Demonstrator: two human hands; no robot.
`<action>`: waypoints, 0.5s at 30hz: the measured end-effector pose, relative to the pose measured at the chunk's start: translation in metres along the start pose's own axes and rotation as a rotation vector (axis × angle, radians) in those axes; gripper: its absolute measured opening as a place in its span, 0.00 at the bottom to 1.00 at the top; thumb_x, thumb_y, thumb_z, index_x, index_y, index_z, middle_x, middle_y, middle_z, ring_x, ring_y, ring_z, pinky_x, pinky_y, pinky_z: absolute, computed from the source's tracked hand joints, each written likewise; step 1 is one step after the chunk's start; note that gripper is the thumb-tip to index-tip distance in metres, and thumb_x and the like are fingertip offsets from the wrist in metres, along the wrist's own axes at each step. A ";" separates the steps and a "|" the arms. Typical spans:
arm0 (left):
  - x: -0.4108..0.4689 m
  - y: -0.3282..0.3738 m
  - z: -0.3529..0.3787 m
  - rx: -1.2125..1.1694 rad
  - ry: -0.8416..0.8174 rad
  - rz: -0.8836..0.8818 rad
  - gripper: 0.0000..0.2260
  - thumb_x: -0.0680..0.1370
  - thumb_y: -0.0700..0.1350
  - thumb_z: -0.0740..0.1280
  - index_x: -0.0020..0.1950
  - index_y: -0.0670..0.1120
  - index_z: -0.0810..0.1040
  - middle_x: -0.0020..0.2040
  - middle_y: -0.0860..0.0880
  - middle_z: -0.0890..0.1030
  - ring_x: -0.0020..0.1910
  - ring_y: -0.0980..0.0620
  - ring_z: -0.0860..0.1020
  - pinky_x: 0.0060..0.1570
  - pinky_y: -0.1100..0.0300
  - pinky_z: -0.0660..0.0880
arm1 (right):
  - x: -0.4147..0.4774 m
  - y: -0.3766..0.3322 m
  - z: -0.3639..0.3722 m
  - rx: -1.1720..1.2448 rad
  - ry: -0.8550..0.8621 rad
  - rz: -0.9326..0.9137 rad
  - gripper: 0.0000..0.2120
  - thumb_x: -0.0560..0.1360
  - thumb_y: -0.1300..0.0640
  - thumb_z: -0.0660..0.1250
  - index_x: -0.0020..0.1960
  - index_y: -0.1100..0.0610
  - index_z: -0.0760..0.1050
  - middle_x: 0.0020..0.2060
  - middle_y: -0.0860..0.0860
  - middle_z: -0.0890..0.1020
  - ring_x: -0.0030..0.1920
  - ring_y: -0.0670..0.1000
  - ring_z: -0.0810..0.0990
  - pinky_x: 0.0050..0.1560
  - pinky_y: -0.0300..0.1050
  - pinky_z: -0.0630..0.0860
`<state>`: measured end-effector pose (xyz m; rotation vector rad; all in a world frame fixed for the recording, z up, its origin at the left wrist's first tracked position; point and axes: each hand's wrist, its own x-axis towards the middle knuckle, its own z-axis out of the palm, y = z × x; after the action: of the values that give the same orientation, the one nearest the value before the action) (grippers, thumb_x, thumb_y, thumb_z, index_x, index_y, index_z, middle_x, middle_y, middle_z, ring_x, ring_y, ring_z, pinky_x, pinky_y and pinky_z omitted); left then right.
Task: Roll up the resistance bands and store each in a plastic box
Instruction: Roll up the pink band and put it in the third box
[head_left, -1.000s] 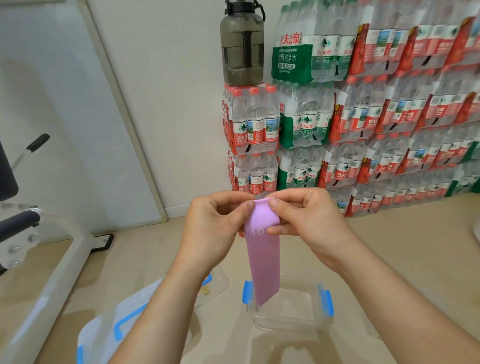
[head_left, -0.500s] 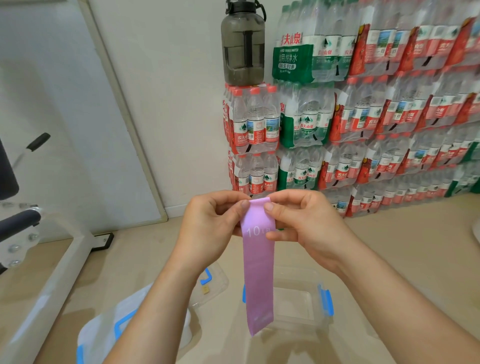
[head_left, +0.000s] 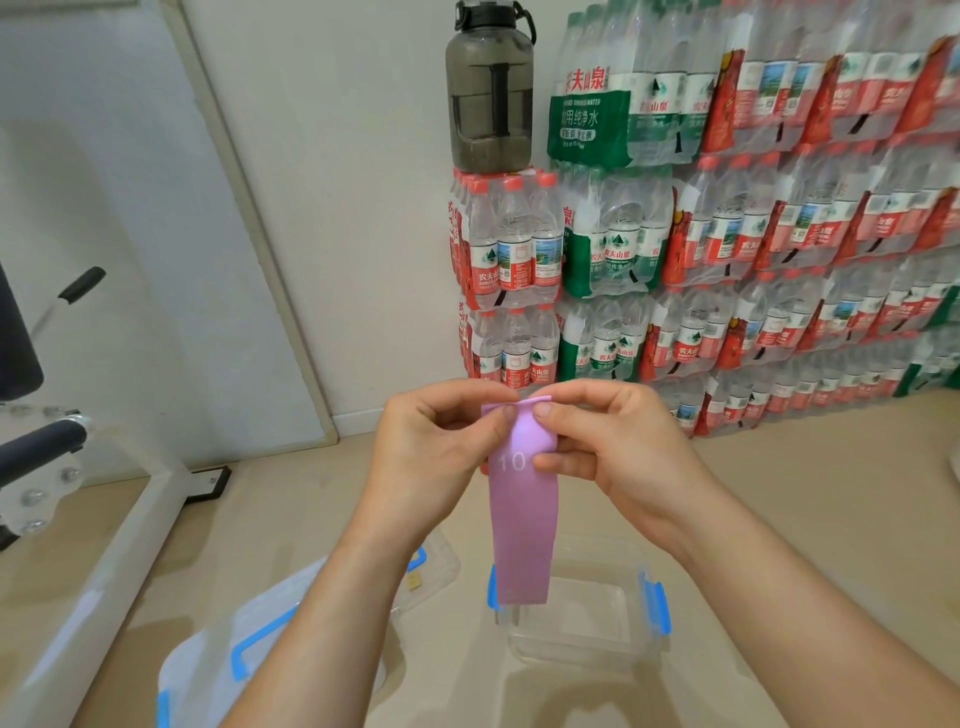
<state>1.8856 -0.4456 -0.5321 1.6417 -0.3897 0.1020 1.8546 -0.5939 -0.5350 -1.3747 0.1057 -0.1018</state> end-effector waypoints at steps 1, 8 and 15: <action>0.000 0.001 0.000 -0.006 -0.006 0.000 0.13 0.73 0.33 0.70 0.37 0.51 0.84 0.31 0.50 0.82 0.31 0.52 0.77 0.31 0.58 0.77 | 0.000 -0.001 -0.001 0.020 -0.008 0.013 0.06 0.74 0.66 0.67 0.50 0.64 0.81 0.47 0.65 0.83 0.40 0.56 0.83 0.35 0.40 0.81; 0.000 0.002 -0.002 0.002 -0.076 -0.002 0.13 0.73 0.29 0.65 0.38 0.44 0.84 0.35 0.38 0.81 0.33 0.48 0.75 0.33 0.59 0.75 | 0.000 -0.003 -0.003 0.109 -0.076 0.082 0.09 0.74 0.70 0.64 0.49 0.66 0.81 0.44 0.65 0.84 0.35 0.54 0.83 0.32 0.39 0.81; -0.001 0.006 -0.002 0.069 -0.089 -0.028 0.13 0.71 0.28 0.65 0.38 0.43 0.84 0.35 0.42 0.83 0.33 0.52 0.76 0.33 0.65 0.75 | -0.002 -0.005 -0.005 0.049 -0.092 0.060 0.06 0.73 0.67 0.66 0.47 0.67 0.81 0.41 0.61 0.85 0.36 0.52 0.82 0.33 0.39 0.80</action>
<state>1.8827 -0.4440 -0.5264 1.7229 -0.4352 0.0218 1.8519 -0.5996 -0.5307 -1.3238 0.0672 0.0084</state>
